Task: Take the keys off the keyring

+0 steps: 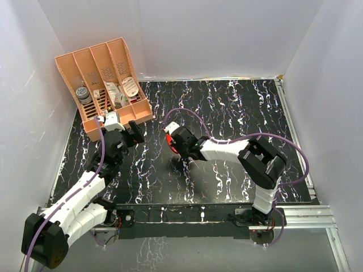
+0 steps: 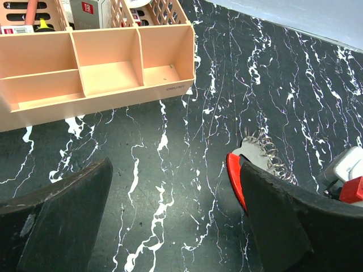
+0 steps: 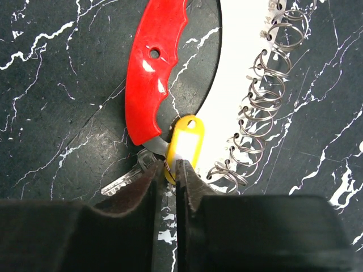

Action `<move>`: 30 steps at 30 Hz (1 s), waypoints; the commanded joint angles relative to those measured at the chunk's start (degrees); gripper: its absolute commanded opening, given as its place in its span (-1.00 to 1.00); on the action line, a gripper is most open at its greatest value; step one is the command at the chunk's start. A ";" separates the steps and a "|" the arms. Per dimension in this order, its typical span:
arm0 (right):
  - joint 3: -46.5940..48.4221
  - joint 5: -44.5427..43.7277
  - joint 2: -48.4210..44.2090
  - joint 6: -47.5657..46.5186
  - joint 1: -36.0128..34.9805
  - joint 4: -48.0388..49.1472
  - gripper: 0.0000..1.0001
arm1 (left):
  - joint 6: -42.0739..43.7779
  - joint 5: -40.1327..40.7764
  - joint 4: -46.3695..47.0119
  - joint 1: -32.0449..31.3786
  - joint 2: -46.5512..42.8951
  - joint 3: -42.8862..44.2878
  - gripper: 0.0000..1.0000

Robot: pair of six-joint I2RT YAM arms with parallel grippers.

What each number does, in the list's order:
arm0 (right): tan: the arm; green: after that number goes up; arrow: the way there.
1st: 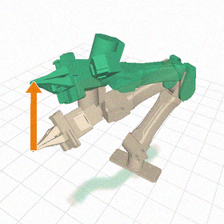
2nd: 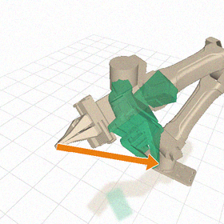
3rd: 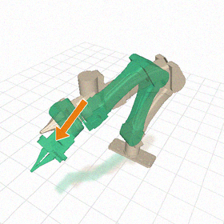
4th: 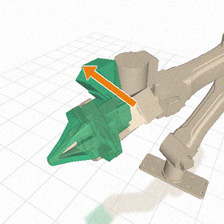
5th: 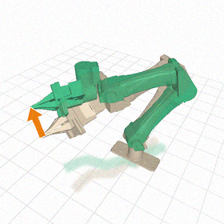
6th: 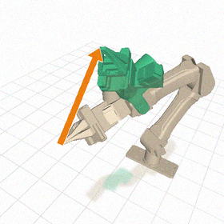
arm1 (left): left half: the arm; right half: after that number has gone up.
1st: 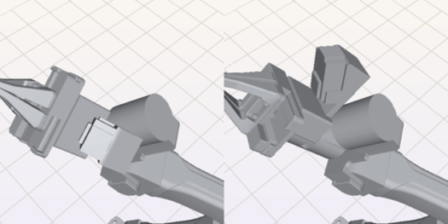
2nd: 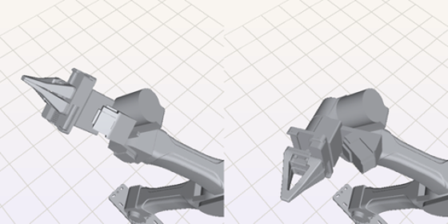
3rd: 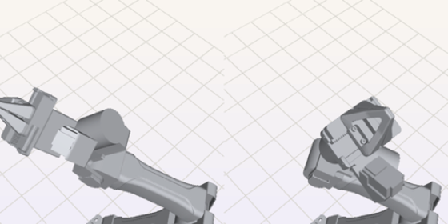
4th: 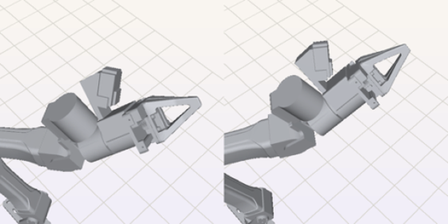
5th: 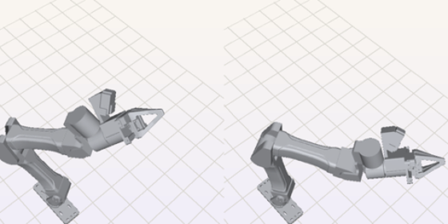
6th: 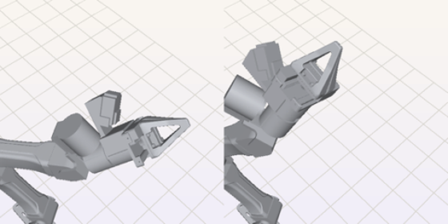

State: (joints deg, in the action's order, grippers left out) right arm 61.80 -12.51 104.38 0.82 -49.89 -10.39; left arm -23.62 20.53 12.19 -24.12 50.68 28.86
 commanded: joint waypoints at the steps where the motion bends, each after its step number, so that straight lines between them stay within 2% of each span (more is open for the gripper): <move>1: 1.90 -1.02 -0.23 -0.03 -0.38 2.80 -0.86 | 0.04 1.12 0.48 0.04 -1.60 -0.43 0.86; 2: 1.87 -1.03 -0.25 0.05 -0.38 2.75 -1.00 | 0.05 1.23 0.47 0.04 -1.65 -0.42 0.86; 9: 3.33 -0.94 -2.17 -0.78 -0.38 3.08 -1.00 | 0.39 1.88 0.88 0.04 -1.65 -0.54 0.86; 14: 6.86 -2.19 -7.78 -2.74 -0.38 5.96 -1.00 | 1.51 1.48 0.60 0.04 -0.68 0.89 0.84; 20: 11.44 -2.26 -12.26 -2.54 -0.38 9.79 -1.00 | 4.86 -1.73 2.39 0.04 0.14 3.65 0.62; 28: 15.04 2.32 -19.42 -1.29 -0.38 17.56 -1.00 | 7.59 -4.72 8.66 0.04 -0.47 6.11 0.57; 30: 17.00 2.88 -19.73 -2.05 -0.37 17.01 -1.00 | 7.54 -6.42 11.50 0.04 -0.26 6.23 0.44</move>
State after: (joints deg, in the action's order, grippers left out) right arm 73.63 -11.73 87.90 -0.89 -49.89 -0.54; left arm -17.56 17.43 17.17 -24.12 51.22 32.91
